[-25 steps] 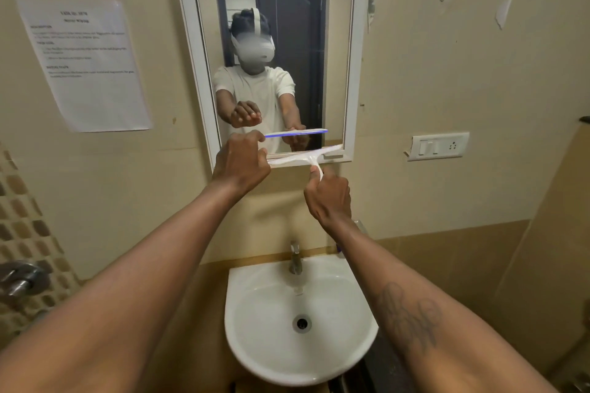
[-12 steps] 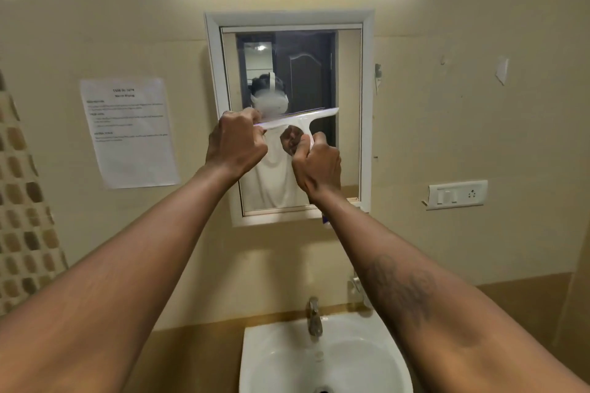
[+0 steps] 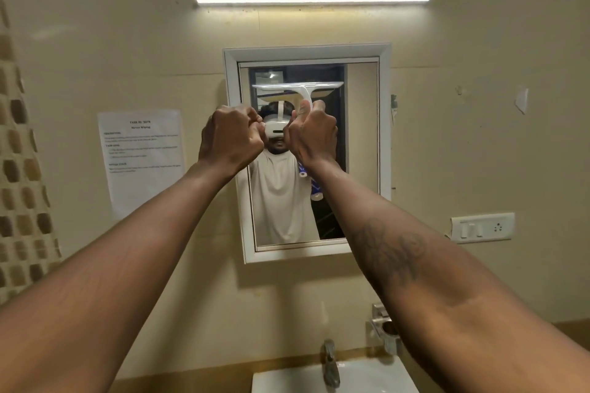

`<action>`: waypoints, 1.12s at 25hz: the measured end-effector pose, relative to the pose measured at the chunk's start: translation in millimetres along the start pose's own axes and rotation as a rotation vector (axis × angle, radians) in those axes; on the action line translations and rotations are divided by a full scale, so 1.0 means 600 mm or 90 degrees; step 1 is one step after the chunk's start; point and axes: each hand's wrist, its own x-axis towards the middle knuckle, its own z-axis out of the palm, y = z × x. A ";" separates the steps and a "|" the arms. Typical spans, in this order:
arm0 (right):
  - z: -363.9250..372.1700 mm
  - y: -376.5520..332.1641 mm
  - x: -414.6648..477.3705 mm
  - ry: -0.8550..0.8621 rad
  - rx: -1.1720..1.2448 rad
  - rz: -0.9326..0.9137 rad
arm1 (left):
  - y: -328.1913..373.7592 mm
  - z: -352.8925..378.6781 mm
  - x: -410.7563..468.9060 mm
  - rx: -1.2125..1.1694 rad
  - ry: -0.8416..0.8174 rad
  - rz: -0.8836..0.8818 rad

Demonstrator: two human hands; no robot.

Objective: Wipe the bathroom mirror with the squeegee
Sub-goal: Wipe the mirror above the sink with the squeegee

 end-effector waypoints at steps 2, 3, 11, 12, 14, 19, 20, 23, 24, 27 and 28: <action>0.014 -0.009 0.019 0.001 0.000 -0.005 | -0.013 0.004 0.006 0.007 -0.001 0.005; 0.020 -0.012 0.028 0.005 0.000 -0.005 | -0.020 0.005 0.010 0.013 -0.001 0.006; 0.062 -0.012 0.067 0.016 -0.039 -0.023 | -0.061 0.023 0.029 0.028 0.007 -0.009; 0.068 -0.013 0.068 0.016 -0.040 -0.019 | -0.064 0.026 0.029 0.027 0.004 -0.008; 0.079 -0.015 0.070 0.016 -0.046 -0.008 | -0.070 0.030 0.030 0.025 -0.003 -0.008; 0.099 -0.016 0.072 0.021 -0.065 0.001 | -0.091 0.034 0.032 0.038 -0.012 -0.030; 0.101 -0.014 0.071 0.022 -0.072 0.002 | -0.096 0.034 0.031 0.039 -0.014 -0.032; 0.105 0.000 0.053 0.004 -0.085 0.010 | -0.108 0.036 0.023 0.045 -0.018 -0.039; 0.105 0.007 0.044 -0.006 -0.085 0.017 | -0.111 0.037 0.018 0.047 -0.022 -0.042; 0.103 0.027 0.007 -0.023 -0.097 0.026 | -0.113 0.039 0.004 0.046 -0.032 -0.048; 0.102 0.032 -0.004 -0.032 -0.108 0.026 | -0.112 0.038 0.001 0.045 -0.034 -0.048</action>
